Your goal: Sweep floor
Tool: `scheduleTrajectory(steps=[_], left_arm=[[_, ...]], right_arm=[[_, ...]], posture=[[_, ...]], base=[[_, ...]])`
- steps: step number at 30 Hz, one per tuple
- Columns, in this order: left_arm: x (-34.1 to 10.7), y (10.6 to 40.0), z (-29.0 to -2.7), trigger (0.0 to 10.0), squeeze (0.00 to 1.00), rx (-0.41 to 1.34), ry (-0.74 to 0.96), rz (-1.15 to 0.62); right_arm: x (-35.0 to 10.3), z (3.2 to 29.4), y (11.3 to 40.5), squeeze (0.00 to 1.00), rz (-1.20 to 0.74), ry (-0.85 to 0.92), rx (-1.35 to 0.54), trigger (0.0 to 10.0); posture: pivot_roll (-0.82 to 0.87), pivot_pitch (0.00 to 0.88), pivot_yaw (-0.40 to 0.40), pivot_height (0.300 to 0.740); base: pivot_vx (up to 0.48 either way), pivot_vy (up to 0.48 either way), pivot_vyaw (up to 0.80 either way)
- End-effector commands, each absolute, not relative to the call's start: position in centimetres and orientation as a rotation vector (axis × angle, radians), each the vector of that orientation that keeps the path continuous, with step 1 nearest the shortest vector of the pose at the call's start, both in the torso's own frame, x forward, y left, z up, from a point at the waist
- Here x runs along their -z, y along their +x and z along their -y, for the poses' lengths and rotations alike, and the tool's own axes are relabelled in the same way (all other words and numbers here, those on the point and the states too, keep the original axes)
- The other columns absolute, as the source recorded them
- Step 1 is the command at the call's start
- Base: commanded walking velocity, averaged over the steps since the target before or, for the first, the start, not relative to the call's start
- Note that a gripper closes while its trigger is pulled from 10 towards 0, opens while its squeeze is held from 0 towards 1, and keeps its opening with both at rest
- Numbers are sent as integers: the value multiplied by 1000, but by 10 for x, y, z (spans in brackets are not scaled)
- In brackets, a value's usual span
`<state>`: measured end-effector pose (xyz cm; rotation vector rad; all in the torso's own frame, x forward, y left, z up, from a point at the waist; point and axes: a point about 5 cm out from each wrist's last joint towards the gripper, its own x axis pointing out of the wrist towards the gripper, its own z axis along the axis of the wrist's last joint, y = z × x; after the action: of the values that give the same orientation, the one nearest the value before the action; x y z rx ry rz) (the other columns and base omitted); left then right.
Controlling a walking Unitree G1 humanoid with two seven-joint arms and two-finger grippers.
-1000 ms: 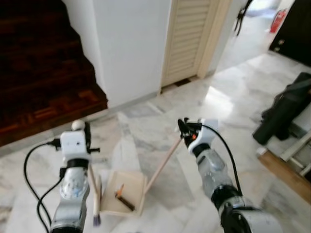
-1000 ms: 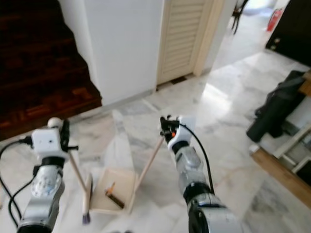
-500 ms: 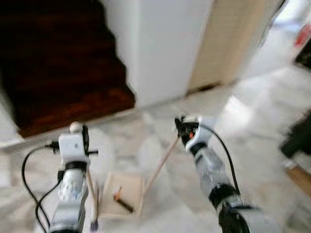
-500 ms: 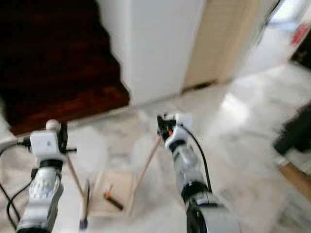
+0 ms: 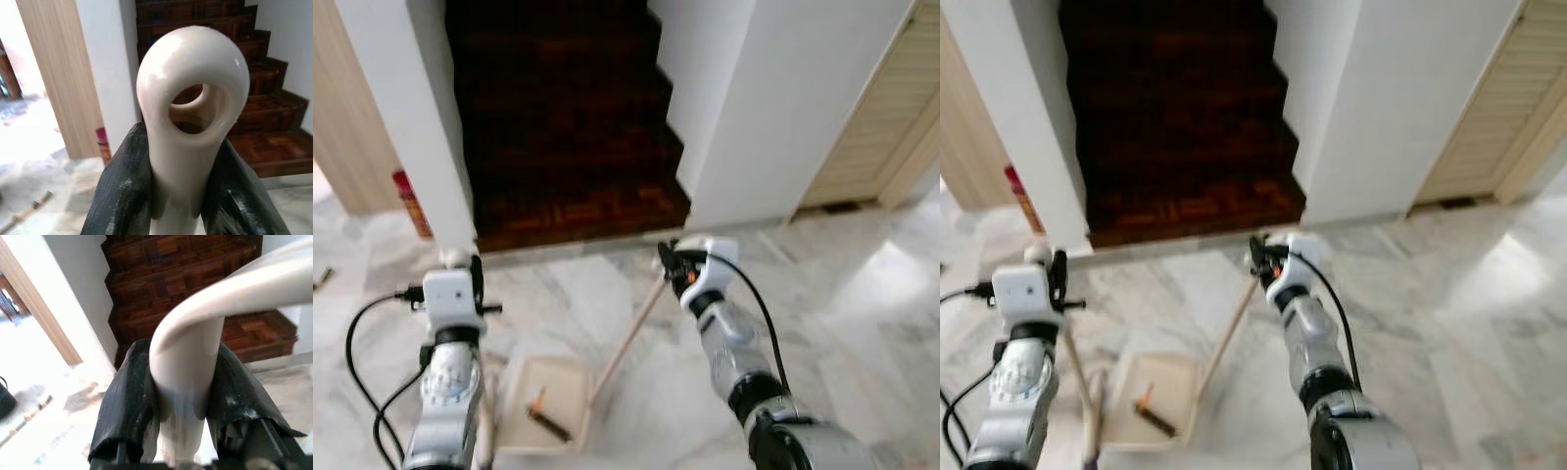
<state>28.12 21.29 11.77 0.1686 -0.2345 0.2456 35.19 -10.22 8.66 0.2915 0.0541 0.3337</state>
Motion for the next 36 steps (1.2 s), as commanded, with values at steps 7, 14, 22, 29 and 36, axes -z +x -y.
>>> scheduleTrajectory(steps=[7,14,22,29,36], left_arm=[[-127,286,-195,10000,0,-198,132,284],[-127,287,-194,10000,0,-193,134,287],[-127,287,-194,10000,0,-184,133,285],[-131,291,-194,10000,0,-178,139,294],[-132,291,-194,10000,0,-178,136,300]], right_arm=[[-95,113,357,0,-11,316,-291,10000],[-95,111,356,0,-12,317,-302,10000],[-95,109,357,0,-13,315,-308,10000],[-95,105,357,0,-14,322,-319,10000],[-96,105,357,0,-12,323,-319,10000]], posture=[[165,0,-85,740],[172,0,-86,740],[173,0,-81,740],[183,0,-78,740],[183,0,-77,740]], base=[[0,480,0],[0,480,0],[0,480,0],[0,480,0],[0,480,0]])
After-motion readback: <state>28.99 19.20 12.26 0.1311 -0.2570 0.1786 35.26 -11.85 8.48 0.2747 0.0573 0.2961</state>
